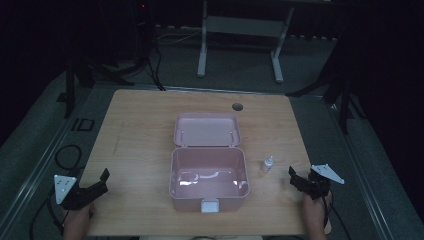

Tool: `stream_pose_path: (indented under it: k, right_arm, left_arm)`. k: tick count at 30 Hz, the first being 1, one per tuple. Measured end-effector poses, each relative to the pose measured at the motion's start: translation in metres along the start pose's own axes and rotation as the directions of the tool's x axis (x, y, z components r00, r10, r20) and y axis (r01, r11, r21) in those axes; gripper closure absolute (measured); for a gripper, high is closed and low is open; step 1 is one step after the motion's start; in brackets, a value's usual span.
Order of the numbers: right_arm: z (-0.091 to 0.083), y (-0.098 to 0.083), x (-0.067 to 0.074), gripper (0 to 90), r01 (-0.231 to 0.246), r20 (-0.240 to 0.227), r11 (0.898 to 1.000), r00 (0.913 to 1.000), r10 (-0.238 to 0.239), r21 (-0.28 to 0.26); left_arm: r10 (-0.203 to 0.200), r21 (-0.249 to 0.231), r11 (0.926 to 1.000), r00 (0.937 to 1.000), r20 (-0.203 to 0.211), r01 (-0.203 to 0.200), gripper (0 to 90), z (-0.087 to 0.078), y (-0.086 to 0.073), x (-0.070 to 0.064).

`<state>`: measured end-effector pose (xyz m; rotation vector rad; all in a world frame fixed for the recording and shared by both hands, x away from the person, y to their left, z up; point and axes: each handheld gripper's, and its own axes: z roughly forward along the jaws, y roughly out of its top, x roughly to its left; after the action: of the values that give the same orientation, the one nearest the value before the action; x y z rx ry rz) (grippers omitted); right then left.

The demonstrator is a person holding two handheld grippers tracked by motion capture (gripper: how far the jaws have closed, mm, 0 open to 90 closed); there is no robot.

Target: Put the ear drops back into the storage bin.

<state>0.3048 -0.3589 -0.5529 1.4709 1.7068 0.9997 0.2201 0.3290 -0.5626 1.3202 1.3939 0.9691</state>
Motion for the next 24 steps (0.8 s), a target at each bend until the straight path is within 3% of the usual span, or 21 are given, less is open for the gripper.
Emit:
stream_pose_path:
  k: [4,8,10,16,22,24]
  right_arm:
    - [0.002,0.001,0.002,13.7,0.021,-0.012,1.000,0.9997,-0.020,0.017]
    - [0.006,0.003,-0.001,13.5,0.008,-0.071,0.998,0.9975,-0.003,0.067]
    - [0.009,0.005,-0.001,13.3,0.034,-0.097,0.994,0.9950,-0.024,0.099]
    - [0.009,0.016,0.001,13.1,0.084,-0.109,0.983,0.9918,-0.066,0.166]
    - [0.009,0.023,0.005,10.7,0.140,-0.168,0.948,0.9812,-0.095,0.284]
    - [0.008,0.026,0.005,10.7,0.143,-0.192,0.939,0.9777,-0.085,0.313]
  left_arm:
    - [0.001,0.001,1.0000,1.0000,0.001,-0.001,0.5,0.000,0.000,0.000]
    - [0.002,0.003,1.0000,1.0000,0.004,-0.002,0.5,0.000,0.000,0.000]
    - [0.002,0.003,1.0000,1.0000,0.004,-0.002,0.5,0.000,0.000,0.000]
    - [0.005,0.002,1.0000,1.0000,0.007,-0.005,0.5,0.000,0.000,0.000]
    - [0.010,0.003,0.9999,0.9999,0.012,-0.010,0.5,0.000,0.000,0.000]
    - [0.011,0.004,0.9999,0.9999,0.011,-0.011,0.5,0.000,0.000,-0.001]
